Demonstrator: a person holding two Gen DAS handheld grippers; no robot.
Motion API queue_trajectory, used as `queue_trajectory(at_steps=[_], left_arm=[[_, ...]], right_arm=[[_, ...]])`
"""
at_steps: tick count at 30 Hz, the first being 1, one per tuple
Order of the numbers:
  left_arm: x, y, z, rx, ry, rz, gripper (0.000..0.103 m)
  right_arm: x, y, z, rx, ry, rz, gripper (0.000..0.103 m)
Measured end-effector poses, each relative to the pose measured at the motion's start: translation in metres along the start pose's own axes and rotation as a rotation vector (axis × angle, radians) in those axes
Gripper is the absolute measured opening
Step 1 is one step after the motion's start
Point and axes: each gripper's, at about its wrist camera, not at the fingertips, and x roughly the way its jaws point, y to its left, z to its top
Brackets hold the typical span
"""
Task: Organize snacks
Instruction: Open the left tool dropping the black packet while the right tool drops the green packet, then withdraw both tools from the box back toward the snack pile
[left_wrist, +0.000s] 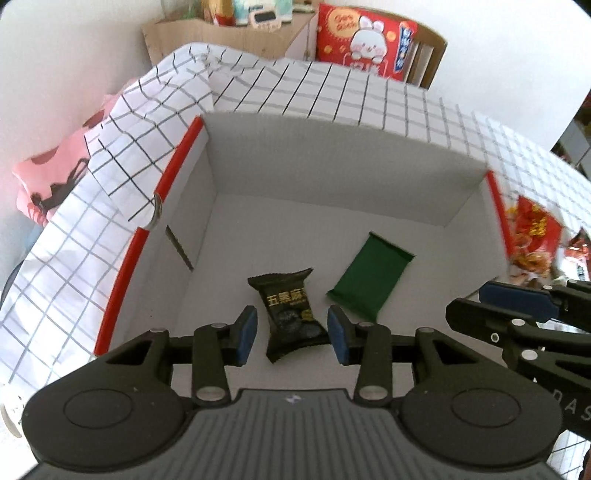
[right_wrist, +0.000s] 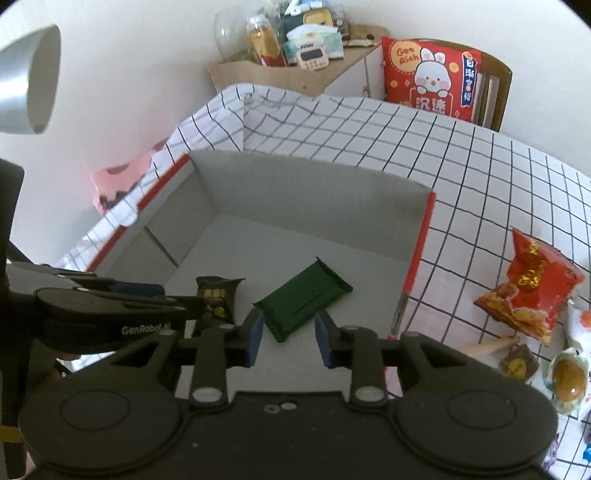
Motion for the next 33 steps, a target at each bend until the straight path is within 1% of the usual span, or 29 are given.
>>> queue_trajectory(at_steps=[2,6,9,13,17,19,21,23,26,28,30,31,32,33], left_arm=[[-0.010,-0.002,-0.002,0.000,-0.031,-0.015,0.049],[-0.032,-0.007,-0.007,0.011,-0.088,-0.045,0.049],[-0.044,-0.010,-0.010,0.010,-0.114,-0.073,0.049],[-0.060,-0.016,-0.015,0.024,-0.159,-0.092,0.055],[-0.078,-0.027,-0.023,0.048,-0.204,-0.113,0.055],[-0.087,-0.035,-0.028,0.063,-0.224,-0.118,0.055],[-0.094,-0.043,-0.032,0.073,-0.240,-0.126,0.058],[-0.100,-0.051,-0.037,0.076,-0.254,-0.137,0.062],[-0.107,-0.065,-0.043,0.081,-0.268,-0.145,0.062],[-0.111,-0.075,-0.047,0.078,-0.272,-0.161,0.062],[-0.114,-0.086,-0.051,0.089,-0.282,-0.162,0.063],[-0.114,-0.091,-0.053,0.093,-0.287,-0.162,0.067],[-0.115,-0.097,-0.054,0.094,-0.291,-0.165,0.070],[-0.116,-0.102,-0.057,0.095,-0.298,-0.169,0.070]], right_arm=[[-0.012,0.002,-0.001,0.003,-0.023,0.008,0.034],[-0.038,0.004,-0.007,0.010,-0.069,0.013,0.038],[-0.054,0.004,-0.011,0.029,-0.095,0.015,0.039],[-0.075,0.003,-0.018,0.052,-0.128,0.007,0.043],[-0.096,0.001,-0.026,0.063,-0.161,-0.011,0.047],[-0.105,-0.002,-0.029,0.073,-0.179,-0.018,0.051],[-0.116,-0.006,-0.034,0.077,-0.201,-0.025,0.060],[-0.126,-0.012,-0.041,0.080,-0.220,-0.039,0.064],[-0.137,-0.024,-0.049,0.092,-0.229,-0.038,0.064],[-0.145,-0.031,-0.054,0.097,-0.236,-0.035,0.068],[-0.153,-0.039,-0.060,0.100,-0.246,-0.036,0.074],[-0.157,-0.044,-0.063,0.101,-0.250,-0.035,0.075],[-0.161,-0.049,-0.066,0.101,-0.251,-0.039,0.077],[-0.164,-0.054,-0.069,0.103,-0.255,-0.044,0.079]])
